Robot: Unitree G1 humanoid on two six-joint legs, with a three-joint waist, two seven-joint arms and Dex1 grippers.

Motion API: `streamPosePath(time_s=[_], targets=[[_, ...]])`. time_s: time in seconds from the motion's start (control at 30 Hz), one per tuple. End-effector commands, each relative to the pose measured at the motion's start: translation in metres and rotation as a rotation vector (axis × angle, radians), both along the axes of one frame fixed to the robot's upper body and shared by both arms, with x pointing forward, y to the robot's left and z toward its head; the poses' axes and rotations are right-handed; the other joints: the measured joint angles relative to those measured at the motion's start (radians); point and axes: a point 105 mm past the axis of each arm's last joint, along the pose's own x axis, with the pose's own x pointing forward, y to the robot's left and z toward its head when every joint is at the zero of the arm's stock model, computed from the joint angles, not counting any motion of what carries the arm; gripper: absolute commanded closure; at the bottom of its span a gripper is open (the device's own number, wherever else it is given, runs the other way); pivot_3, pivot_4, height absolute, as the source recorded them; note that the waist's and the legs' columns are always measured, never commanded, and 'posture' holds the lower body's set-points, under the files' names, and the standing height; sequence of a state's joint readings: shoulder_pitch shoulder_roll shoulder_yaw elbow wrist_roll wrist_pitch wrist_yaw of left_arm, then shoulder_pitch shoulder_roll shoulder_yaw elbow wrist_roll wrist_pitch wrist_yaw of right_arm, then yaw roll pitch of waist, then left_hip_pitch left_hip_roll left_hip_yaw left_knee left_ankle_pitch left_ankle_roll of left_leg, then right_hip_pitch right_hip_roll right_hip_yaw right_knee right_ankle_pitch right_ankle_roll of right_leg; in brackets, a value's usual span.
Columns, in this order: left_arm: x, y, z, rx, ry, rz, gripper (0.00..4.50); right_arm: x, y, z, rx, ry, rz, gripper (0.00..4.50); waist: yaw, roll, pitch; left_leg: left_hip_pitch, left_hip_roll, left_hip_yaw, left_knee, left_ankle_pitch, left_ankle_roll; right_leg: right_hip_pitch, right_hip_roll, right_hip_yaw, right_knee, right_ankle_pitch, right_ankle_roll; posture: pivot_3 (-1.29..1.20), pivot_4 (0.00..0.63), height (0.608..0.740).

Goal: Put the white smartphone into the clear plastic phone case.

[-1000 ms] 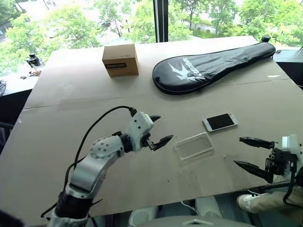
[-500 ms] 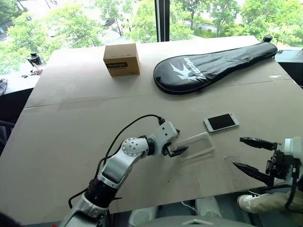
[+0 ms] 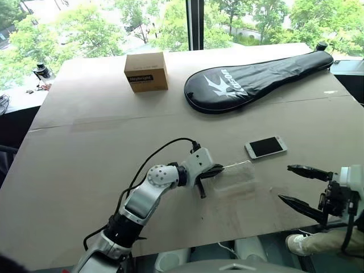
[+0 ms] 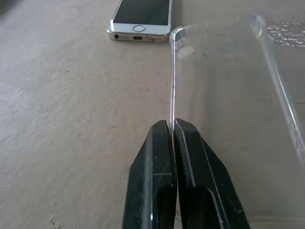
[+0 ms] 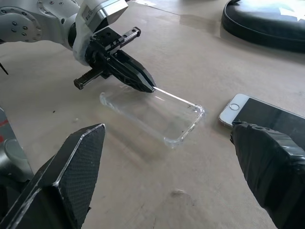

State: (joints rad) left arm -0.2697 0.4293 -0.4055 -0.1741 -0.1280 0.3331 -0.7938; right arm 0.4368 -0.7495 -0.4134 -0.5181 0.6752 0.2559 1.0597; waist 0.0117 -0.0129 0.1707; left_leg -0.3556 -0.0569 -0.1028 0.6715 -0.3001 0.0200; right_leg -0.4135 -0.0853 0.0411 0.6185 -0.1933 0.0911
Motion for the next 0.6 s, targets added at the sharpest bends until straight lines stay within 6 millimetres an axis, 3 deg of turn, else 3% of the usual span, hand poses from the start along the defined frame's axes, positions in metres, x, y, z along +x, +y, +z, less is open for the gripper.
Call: streamPosePath(time_s=[0.03, 0.17, 0.27, 0.4, 0.6], targets=[[0.003, 0.01, 0.009, 0.012, -0.032, -0.024, 4.47, -0.001, 0.004, 0.01, 0.003, -0.044, 0.01, 0.0, -0.001, 0.0, 0.0, 0.0, 0.0, 0.0, 0.0, 0.0, 0.0, 0.0, 0.0, 0.0, 0.0, 0.0, 0.0, 0.0, 0.15, 0.74], [0.03, 0.043, 0.02, 0.138, -0.161, 0.029, 4.47, 0.002, 0.003, 0.009, 0.007, -0.05, 0.008, 0.0, 0.002, 0.0, 0.0, 0.0, 0.0, 0.0, 0.0, 0.0, 0.0, 0.0, 0.0, 0.0, 0.0, 0.0, 0.0, 0.0, 0.15, 0.74], [0.041, 0.047, 0.028, 0.151, -0.204, 0.04, 4.47, 0.005, 0.003, 0.008, 0.011, -0.053, 0.008, 0.0, 0.001, 0.0, 0.0, 0.0, 0.0, -0.001, 0.0, 0.0, 0.0, 0.0, 0.0, -0.001, 0.001, 0.0, 0.0, 0.0, 0.15, 0.74], [0.044, 0.042, 0.029, 0.13, -0.218, 0.031, 3.24, 0.008, 0.004, 0.008, 0.013, -0.058, 0.011, 0.0, 0.001, 0.0, 0.0, -0.001, -0.001, 0.0, 0.0, 0.0, 0.0, 0.0, -0.001, 0.0, -0.001, 0.0, 0.0, 0.0, 0.15, 0.74], [0.038, 0.038, 0.034, 0.074, -0.253, -0.021, 0.43, 0.014, 0.001, 0.006, -0.003, -0.038, 0.005, 0.0, 0.001, 0.0, 0.0, -0.005, -0.001, -0.002, 0.0, 0.002, -0.004, -0.005, -0.001, -0.001, -0.001, 0.0, 0.0, 0.0, 0.15, 0.74]])
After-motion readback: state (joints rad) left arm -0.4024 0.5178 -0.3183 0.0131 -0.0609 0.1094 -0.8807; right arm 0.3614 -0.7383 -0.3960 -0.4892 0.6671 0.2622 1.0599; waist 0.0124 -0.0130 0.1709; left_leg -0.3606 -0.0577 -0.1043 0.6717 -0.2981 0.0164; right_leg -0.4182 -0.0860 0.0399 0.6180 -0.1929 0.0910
